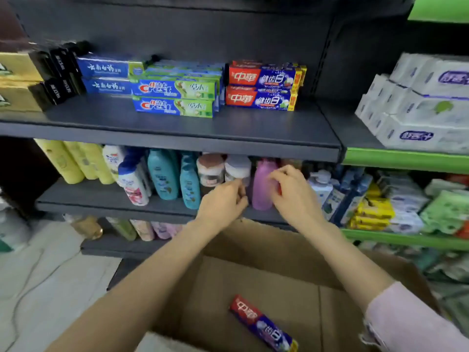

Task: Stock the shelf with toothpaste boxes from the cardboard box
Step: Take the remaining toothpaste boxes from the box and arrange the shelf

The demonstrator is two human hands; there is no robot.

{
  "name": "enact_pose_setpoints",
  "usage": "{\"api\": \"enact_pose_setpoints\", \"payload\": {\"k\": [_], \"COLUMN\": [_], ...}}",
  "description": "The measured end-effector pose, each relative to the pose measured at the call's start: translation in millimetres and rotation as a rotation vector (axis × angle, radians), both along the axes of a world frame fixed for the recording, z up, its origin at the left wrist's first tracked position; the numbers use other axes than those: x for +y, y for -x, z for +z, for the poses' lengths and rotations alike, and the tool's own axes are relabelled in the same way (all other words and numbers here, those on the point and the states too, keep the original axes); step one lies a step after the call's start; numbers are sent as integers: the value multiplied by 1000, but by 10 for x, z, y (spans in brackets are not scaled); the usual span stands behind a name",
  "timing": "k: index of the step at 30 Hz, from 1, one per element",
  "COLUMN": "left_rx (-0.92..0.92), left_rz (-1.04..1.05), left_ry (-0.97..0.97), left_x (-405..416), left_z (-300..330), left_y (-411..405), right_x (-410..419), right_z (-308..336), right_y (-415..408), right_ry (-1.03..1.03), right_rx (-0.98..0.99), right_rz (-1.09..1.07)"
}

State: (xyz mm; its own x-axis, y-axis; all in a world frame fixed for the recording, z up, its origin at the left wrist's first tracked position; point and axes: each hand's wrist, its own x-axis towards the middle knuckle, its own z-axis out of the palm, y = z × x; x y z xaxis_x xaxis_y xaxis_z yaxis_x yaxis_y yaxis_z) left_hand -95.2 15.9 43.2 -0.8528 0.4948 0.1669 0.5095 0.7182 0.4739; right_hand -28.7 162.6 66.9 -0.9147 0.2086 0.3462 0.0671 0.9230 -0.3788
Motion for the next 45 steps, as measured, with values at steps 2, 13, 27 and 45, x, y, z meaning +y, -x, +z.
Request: {"api": "enact_pose_setpoints", "payload": {"k": [2, 13, 27, 45], "left_rx": [-107, -567, -726, -231], "left_rz": [-12, -167, -338, -140], "left_ry": [50, 478, 695, -215], "left_x": [-91, -29, 41, -600], "left_z": [-283, -1657, -2253, -781], "left_y": [-102, -495, -596, -337], "right_x": [-101, -261, -290, -517], "right_z": [-281, -1891, -2796, -951], "right_y": [-128, -574, -673, -677], "right_ry": [20, 116, 138, 47], "right_rx": [-183, -876, -1201, -403], "right_rz": [8, -27, 146, 6]}}
